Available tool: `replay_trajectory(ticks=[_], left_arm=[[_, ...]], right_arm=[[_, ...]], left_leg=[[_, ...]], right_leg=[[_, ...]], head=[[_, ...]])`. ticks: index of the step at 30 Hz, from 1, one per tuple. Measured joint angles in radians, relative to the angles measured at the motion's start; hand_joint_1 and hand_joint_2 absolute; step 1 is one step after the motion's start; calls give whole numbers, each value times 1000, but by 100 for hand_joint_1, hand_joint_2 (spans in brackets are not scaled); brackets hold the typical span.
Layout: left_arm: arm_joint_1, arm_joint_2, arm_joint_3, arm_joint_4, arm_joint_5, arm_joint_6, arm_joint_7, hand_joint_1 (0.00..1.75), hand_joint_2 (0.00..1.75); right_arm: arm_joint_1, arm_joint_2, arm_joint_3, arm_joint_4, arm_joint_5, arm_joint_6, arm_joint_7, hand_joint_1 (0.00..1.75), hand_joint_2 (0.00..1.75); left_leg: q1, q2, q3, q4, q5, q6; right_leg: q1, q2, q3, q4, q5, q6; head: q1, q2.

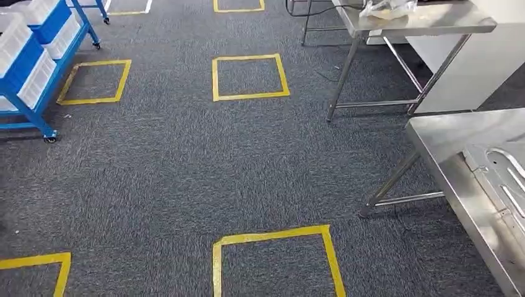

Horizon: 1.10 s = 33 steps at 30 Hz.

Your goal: Take the parts from the cabinet and place them on the table.

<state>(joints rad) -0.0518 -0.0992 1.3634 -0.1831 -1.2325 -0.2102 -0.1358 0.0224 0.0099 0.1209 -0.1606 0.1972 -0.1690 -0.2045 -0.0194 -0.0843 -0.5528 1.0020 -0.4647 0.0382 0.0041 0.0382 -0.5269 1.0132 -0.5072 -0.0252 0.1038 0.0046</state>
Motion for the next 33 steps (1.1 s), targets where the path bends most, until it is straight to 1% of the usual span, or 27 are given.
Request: replay_trajectory(ticks=[1,2,3,4,5,6,7,8,10,11,12,15,16,17,18,19,20,21,22,23,24,25,26,27,30,31,33], left_arm=[[0,2,0,0,0,0,0,0,0],[0,0,0,0,-1,0,1,0,0],[-1,-1,0,0,-3,-3,3,0,0],[-2,-1,0,0,-3,-3,4,0,0],[-3,-1,0,0,-4,-3,4,0,0],[-3,-1,0,0,-5,-3,4,0,0],[-3,-1,0,0,-5,-3,4,0,0],[-3,-1,0,0,-5,-3,4,0,0],[1,0,0,0,-6,-3,4,0,0],[-1,-2,0,0,-6,-3,4,0,0],[-3,-2,0,0,-6,-3,4,0,0],[0,-2,0,0,-6,-3,4,0,0],[-1,-2,0,0,-6,-3,4,0,0],[-1,-2,0,0,-6,-3,4,0,0],[-1,-2,0,0,-6,-3,4,0,0],[-2,-1,0,0,-6,-3,4,0,0],[-2,-1,0,0,-6,-3,4,0,0],[-2,-1,0,0,-6,-3,4,0,0],[-1,-1,0,0,-6,-3,4,0,0],[-1,0,0,0,-6,-3,4,0,0],[-1,0,0,0,-6,-3,4,0,0],[-2,0,0,0,-6,-3,4,0,0],[-2,-1,0,0,-6,-3,4,0,0],[-3,-3,0,0,-6,-3,4,0,0],[-1,-3,0,0,-6,-3,4,0,0],[-1,-2,0,0,-6,-3,4,0,0],[-1,-1,0,0,-6,-3,4,0,0]], right_arm=[[-1,3,0,0,1,1,-3,0,175],[1,4,0,0,3,2,-9,0,175],[3,4,0,1,3,2,-16,0,175],[4,4,0,1,5,2,-21,0,175],[4,4,0,2,6,2,-24,0,175],[4,4,0,3,6,2,-26,0,175],[4,4,0,3,6,2,-26,0,175],[3,4,0,3,6,3,-26,0,175],[1,5,0,3,6,3,-27,0,175],[1,3,0,3,6,3,-27,0,175],[0,4,0,3,6,3,-27,0,175],[-5,4,0,3,6,3,-30,0,175],[-6,5,0,3,7,3,-32,0,175],[-6,5,0,3,7,3,-32,0,175],[-6,5,0,3,7,4,-34,0,175],[-5,5,0,3,8,4,-34,0,175],[-4,6,0,3,8,4,-34,0,175],[-3,6,0,3,10,4,-34,0,175],[-3,6,0,3,10,4,-34,0,175],[-3,6,0,3,10,4,-34,0,175],[-2,6,0,3,10,4,-34,0,175],[-1,6,0,3,10,4,-34,0,175],[0,6,0,3,10,4,-34,0,175],[0,4,0,3,10,4,-34,0,175],[-4,5,0,3,11,4,-35,0,175],[-4,5,0,3,12,4,-35,0,175],[-3,7,0,3,12,4,-35,0,175]], left_leg=[[-5,11,-5,24,-10,-4],[-6,41,-20,58,-34,-12],[-1,57,-48,116,-73,-18],[7,66,-88,199,-115,-26],[14,69,-120,266,-142,-33],[23,71,-143,311,-149,-41],[31,74,-139,301,-130,-48],[39,79,-114,249,-93,-55],[51,93,-20,66,-6,-67],[50,111,3,12,-17,-74],[43,96,3,7,-11,-58],[34,89,-5,14,-14,-36],[38,86,1,4,-6,-22],[37,86,2,2,-4,-17],[35,86,-1,2,-3,-10],[32,85,-5,3,-2,-6],[27,83,-7,3,-2,-2],[22,79,-9,4,-2,1],[17,74,-8,5,-2,1],[14,68,-7,6,-3,2],[12,61,-6,8,-3,2],[11,55,-4,11,-4,2],[13,51,-7,12,-5,1],[6,48,-10,17,-7,-3],[11,42,-11,11,-1,-16],[7,38,-12,12,-2,-23],[11,62,-33,66,-46,-32]], right_leg=[[-16,-10,11,-19,11,-2],[-14,-19,19,-27,12,-5],[-14,-26,20,-28,15,-8],[-14,-34,18,-27,14,-9],[-14,-42,17,-26,14,-8],[-15,-51,17,-25,13,-7],[-17,-57,17,-23,11,-4],[-20,-61,18,-21,9,0],[-29,-70,22,-12,0,13],[-29,-74,18,-8,-4,21],[-23,-78,16,0,-10,31],[-27,-82,20,-4,-6,48],[-33,-80,19,1,-13,56],[-34,-64,12,26,-35,55],[-34,-54,-14,81,-74,53],[-31,-49,-60,175,-124,51],[-30,-47,-98,250,-155,50],[-28,-47,-129,311,-170,47],[-25,-46,-137,322,-157,42],[-23,-44,-122,286,-123,36],[-18,-41,-90,213,-77,28],[-11,-33,-43,111,-24,17],[-4,-18,-12,34,-6,6],[0,-17,-9,23,-10,5],[4,-24,-12,21,-5,3],[-6,-28,-7,7,3,-4],[-10,-42,-1,-6,12,-14]], head=[[0,0],[-1,0],[-1,0],[-2,0],[-1,0],[-2,0],[-2,0],[-2,0],[-2,0],[-2,0],[1,0],[1,0],[1,0],[2,0],[1,0],[2,0],[2,0],[1,0],[2,0],[1,0],[1,0],[2,0],[2,0],[1,0],[1,0],[1,0],[0,0]])
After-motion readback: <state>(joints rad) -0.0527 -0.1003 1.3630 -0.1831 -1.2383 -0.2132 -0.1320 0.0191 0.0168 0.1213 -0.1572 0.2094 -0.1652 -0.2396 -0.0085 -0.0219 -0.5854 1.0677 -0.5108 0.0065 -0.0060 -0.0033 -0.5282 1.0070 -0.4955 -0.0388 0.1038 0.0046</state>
